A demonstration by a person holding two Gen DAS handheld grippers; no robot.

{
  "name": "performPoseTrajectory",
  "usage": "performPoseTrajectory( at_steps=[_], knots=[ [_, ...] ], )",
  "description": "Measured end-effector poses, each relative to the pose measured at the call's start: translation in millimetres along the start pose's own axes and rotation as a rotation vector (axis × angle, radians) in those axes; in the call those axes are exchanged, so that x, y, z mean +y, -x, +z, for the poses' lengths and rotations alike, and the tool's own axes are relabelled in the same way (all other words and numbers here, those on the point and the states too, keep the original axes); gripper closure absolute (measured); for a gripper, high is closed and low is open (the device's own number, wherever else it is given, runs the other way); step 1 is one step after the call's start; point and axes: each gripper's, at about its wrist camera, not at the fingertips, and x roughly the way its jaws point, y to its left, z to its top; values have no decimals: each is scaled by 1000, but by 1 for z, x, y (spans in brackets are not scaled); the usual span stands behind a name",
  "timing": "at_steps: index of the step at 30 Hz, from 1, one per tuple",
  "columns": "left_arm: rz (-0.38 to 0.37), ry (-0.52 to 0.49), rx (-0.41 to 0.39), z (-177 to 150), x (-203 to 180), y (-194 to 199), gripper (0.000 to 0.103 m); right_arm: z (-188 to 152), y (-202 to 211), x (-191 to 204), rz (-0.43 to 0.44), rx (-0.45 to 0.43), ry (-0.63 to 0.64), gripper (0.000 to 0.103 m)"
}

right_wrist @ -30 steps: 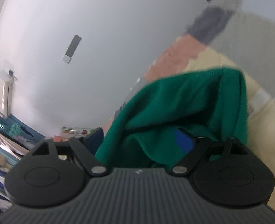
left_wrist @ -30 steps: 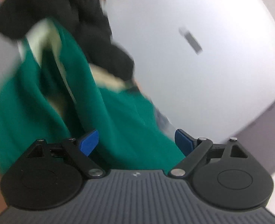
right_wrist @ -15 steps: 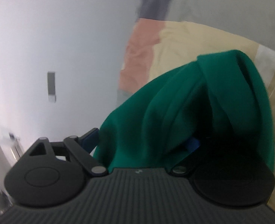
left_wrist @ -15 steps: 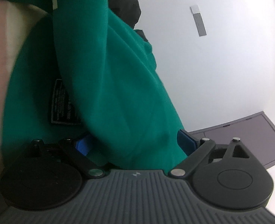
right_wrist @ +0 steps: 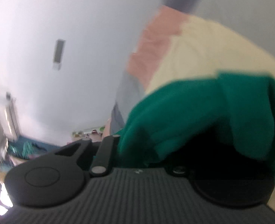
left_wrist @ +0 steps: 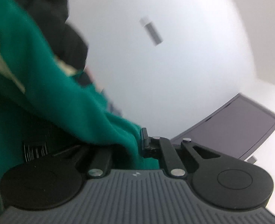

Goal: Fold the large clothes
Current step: 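Lift the sweatshirt with both grippers and raise it above the bed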

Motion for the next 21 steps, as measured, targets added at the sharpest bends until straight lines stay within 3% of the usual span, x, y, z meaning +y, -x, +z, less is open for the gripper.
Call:
performPoseTrajectory(
  at_steps=[7,10,21],
  knots=[
    [-96,-67,-91,28,-52,58,96,-10,67,63,144,-65,179,89],
    [-145,-104,-131,44,-85,83,96,2,97,94,210,-82,206,89],
    [-309,-263,-283,113,-237,189,96,15,211,261,466,-218,501,90]
  ],
)
